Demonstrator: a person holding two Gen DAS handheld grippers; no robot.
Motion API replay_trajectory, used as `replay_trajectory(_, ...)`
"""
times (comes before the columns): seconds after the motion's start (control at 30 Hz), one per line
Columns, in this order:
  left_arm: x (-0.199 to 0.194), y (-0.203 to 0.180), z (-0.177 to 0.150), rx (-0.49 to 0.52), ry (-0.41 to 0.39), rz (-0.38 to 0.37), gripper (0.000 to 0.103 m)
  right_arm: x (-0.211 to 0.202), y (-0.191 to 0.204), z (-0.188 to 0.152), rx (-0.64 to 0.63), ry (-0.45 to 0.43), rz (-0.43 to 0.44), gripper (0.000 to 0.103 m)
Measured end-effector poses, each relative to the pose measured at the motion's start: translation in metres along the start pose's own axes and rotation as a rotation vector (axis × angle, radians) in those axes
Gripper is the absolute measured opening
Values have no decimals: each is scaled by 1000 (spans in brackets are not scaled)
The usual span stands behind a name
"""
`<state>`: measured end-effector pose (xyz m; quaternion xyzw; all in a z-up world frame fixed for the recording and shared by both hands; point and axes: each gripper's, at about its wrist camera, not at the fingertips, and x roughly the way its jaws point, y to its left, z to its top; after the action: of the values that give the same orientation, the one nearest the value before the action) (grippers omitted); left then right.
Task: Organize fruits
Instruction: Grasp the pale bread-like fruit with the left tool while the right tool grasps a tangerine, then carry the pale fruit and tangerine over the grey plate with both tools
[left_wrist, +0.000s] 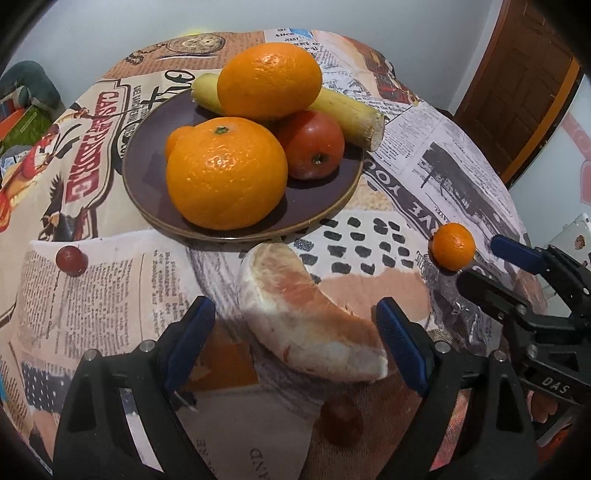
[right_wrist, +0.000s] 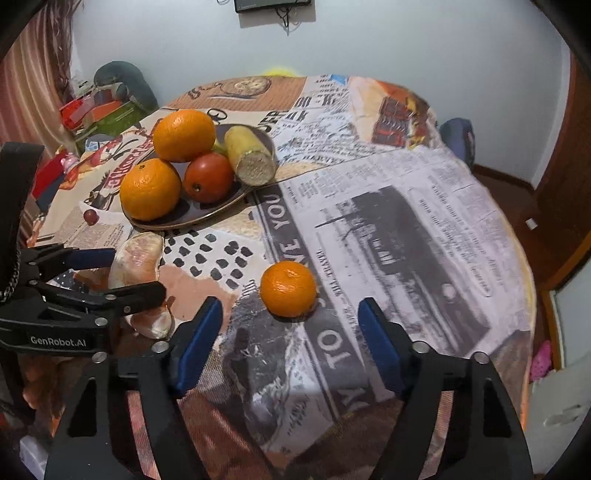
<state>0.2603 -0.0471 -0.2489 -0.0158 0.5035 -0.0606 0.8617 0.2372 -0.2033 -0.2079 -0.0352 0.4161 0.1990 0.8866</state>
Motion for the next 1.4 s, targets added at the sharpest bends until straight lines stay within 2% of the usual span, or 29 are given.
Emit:
replay_trajectory(0.03,1,-2,0,8,-4,5,89,3,0,0,2,6,8,62)
replay_trajectory(0.17,2,-5,1,30,-17,1,83,12,1,2,13,18,27,55)
replay_trajectory(0.27,2,-4,1,31,-24,-2,75,19,0,2,23,33,25,48)
replay_trajectory(0.33,1,-3,2,28,-29,-5,66,23,-1,2,32,41,25,44)
replay_trajectory(0.53,-1,2,2,15,-43,-4,52,28,0,4,28,32,1,35)
replay_trajectory(0.9,-10,6,1,-14,-35,-32,43,11,2,7,30,1,2,34)
replay_trajectory(0.97,-16,5,-1,-14,-46,-24,42,4,3,9,28,-12,2,34)
replay_trajectory(1.13,-36,8,0,-20,-81,-37,29,-13,8,12,15,-46,2,34)
replay_trajectory(1.4,-63,6,-4,-4,-128,-51,24,-31,20,14,-6,-81,4,34)
